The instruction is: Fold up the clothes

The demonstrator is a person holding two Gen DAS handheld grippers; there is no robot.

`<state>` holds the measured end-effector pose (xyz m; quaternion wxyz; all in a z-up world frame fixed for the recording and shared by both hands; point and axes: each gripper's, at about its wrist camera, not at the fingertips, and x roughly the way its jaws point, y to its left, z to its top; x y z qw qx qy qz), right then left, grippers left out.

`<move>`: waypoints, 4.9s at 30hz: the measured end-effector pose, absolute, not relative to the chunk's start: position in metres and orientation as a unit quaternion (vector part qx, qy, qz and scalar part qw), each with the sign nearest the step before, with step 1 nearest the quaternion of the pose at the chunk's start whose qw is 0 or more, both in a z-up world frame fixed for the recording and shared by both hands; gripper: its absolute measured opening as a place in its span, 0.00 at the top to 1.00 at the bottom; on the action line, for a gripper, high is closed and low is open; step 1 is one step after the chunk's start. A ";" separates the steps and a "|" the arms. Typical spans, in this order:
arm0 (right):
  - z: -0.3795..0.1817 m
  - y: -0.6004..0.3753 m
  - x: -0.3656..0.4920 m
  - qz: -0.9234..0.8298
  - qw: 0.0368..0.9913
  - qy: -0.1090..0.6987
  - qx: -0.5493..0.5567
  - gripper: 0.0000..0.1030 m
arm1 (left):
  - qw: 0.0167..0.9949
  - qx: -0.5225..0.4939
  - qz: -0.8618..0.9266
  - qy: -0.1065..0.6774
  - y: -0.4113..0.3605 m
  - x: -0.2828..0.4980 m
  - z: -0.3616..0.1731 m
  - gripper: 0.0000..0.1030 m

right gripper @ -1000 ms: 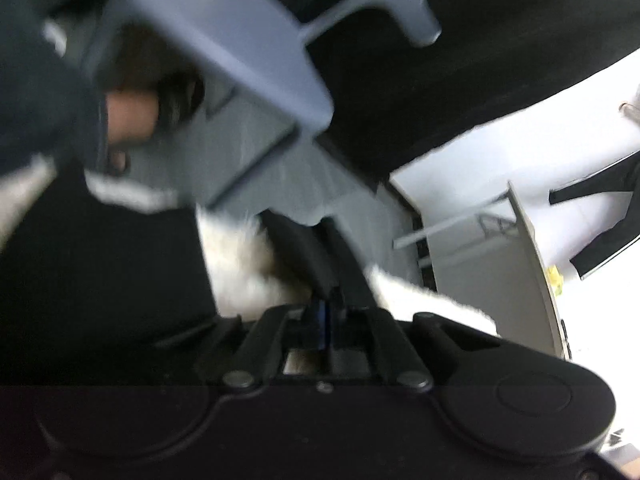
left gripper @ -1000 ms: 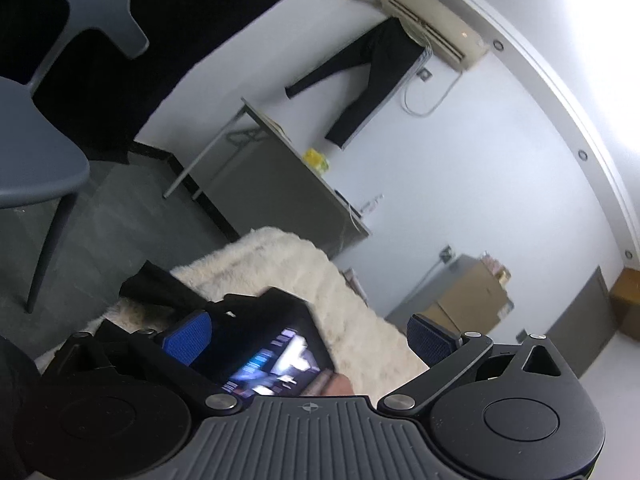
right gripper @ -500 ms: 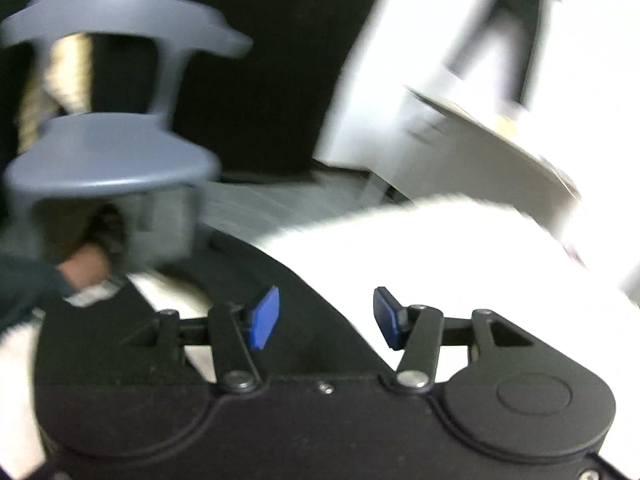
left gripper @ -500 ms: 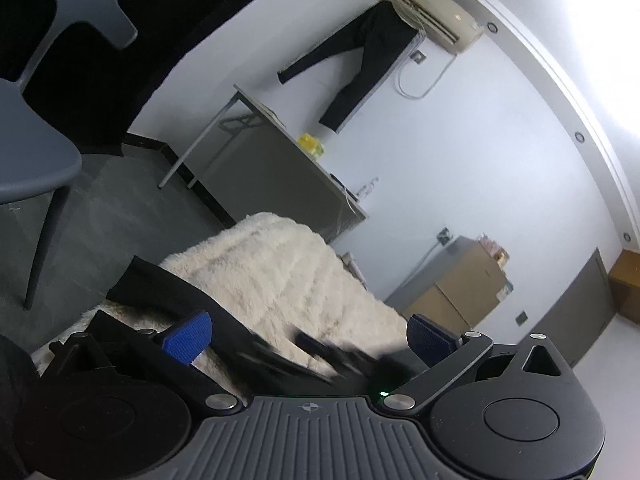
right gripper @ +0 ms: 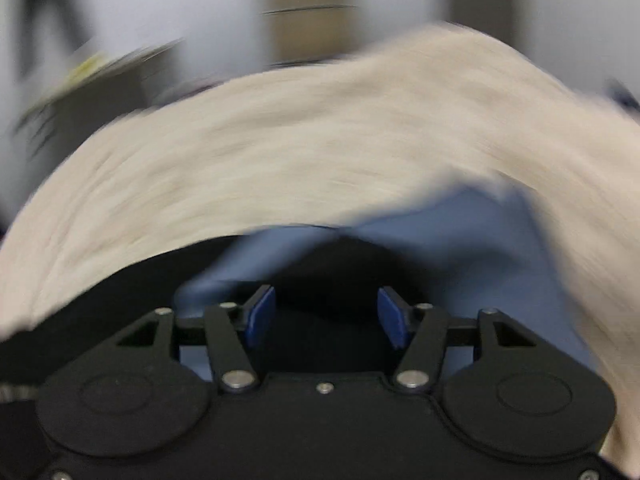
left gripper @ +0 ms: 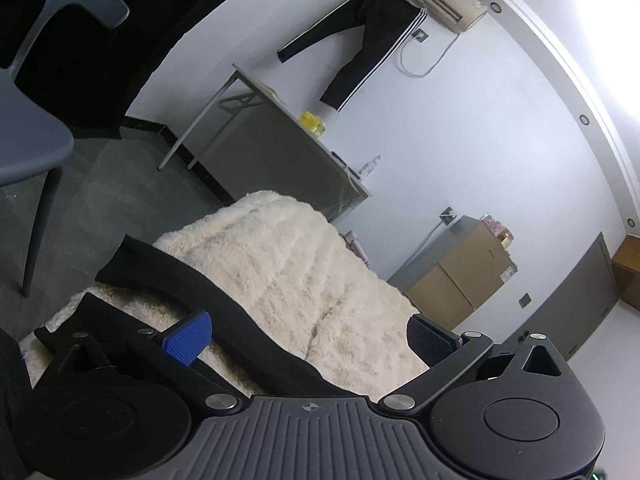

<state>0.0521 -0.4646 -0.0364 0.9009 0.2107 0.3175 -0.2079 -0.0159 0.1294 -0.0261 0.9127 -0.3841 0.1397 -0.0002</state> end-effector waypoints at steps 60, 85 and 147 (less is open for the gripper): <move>-0.013 -0.549 0.186 -0.060 0.953 0.288 -0.072 0.85 | 0.931 -0.309 0.003 0.194 0.100 -0.002 -0.032 0.00; -0.044 -0.184 0.082 0.191 0.954 0.210 -0.092 0.30 | 0.937 -0.308 -0.005 0.164 0.101 -0.017 -0.021 0.00; -0.090 -0.374 -0.008 -0.158 0.939 0.305 0.023 0.22 | 0.929 -0.311 -0.060 0.193 0.103 -0.013 -0.020 0.00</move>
